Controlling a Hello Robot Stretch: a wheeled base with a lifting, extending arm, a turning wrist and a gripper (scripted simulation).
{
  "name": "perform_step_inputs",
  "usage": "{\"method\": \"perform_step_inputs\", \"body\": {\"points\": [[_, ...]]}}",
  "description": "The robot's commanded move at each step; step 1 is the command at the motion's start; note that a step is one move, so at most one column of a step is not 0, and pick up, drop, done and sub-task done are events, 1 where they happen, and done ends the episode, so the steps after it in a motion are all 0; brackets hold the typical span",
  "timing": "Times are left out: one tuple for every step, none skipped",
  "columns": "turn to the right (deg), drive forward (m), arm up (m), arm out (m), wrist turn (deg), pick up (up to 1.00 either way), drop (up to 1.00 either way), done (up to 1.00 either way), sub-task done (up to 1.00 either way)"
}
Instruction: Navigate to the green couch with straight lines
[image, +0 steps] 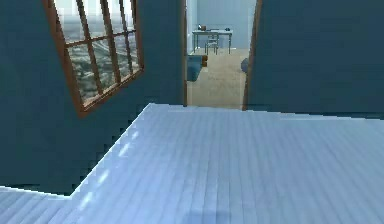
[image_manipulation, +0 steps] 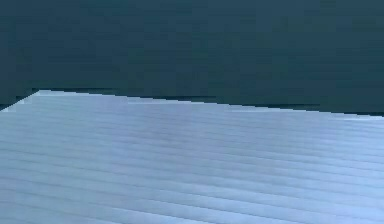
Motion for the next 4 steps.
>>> {"method": "perform_step_inputs", "body": {"points": [[12.0, 0.00, 0.00, 0.00, 0.0, 0.00, 0.00, 0.00, 0.00], [0.0, 1.00, 0.00, 0.00, 0.0, 0.00, 0.00, 0.00, 0.00], [0.0, 1.00, 0.00, 0.00, 0.0, 0.00, 0.00, 0.00, 0.00], [3.0, 0.00, 0.00, 0.00, 0.0, 0.00, 0.00, 0.00, 0.00]]}}
